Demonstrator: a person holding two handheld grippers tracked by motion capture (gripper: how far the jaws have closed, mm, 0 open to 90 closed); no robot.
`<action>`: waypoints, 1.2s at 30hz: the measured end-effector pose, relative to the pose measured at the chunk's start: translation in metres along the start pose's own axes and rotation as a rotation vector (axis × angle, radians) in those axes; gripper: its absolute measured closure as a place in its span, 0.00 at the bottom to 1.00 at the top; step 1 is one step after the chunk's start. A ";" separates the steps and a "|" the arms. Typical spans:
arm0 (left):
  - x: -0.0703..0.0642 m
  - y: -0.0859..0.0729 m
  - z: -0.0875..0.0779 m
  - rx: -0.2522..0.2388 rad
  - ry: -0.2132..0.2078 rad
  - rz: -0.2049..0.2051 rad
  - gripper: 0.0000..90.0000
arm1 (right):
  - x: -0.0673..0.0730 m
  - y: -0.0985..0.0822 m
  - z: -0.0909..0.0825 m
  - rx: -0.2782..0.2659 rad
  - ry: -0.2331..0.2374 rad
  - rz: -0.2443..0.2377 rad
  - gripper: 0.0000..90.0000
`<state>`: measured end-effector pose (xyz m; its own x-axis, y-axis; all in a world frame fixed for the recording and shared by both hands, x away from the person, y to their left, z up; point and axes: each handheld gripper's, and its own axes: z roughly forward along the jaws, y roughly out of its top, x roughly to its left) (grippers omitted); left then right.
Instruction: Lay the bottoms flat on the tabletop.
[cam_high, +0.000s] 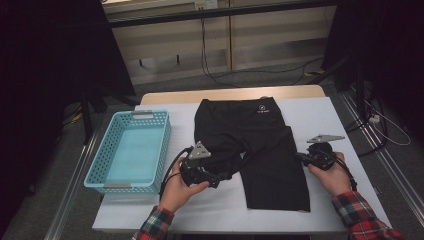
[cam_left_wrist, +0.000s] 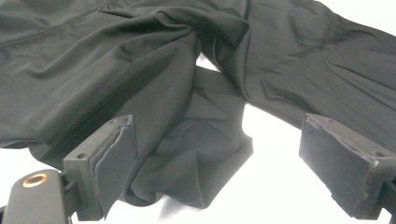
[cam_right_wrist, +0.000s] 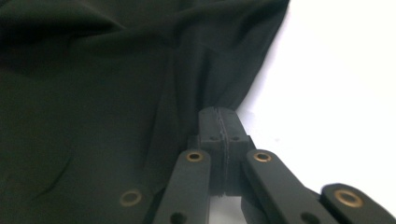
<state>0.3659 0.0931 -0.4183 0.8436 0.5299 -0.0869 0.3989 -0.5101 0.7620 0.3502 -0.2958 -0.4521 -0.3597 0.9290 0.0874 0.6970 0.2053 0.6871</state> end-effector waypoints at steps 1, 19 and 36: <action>0.000 0.000 0.000 -0.003 -0.001 -0.003 0.13 | -0.001 0.000 -0.002 0.005 -0.011 -0.007 1.00; -0.001 0.002 -0.003 -0.013 -0.005 0.001 0.13 | 0.018 -0.035 -0.032 -0.012 0.009 -0.018 0.76; -0.003 0.006 -0.002 -0.018 -0.016 0.013 0.13 | 0.026 -0.055 -0.054 0.021 0.105 0.018 1.00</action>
<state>0.3650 0.0903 -0.4122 0.8543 0.5124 -0.0868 0.3815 -0.5049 0.7743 0.2690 -0.2999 -0.4483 -0.4096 0.8952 0.1755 0.7165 0.1967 0.6692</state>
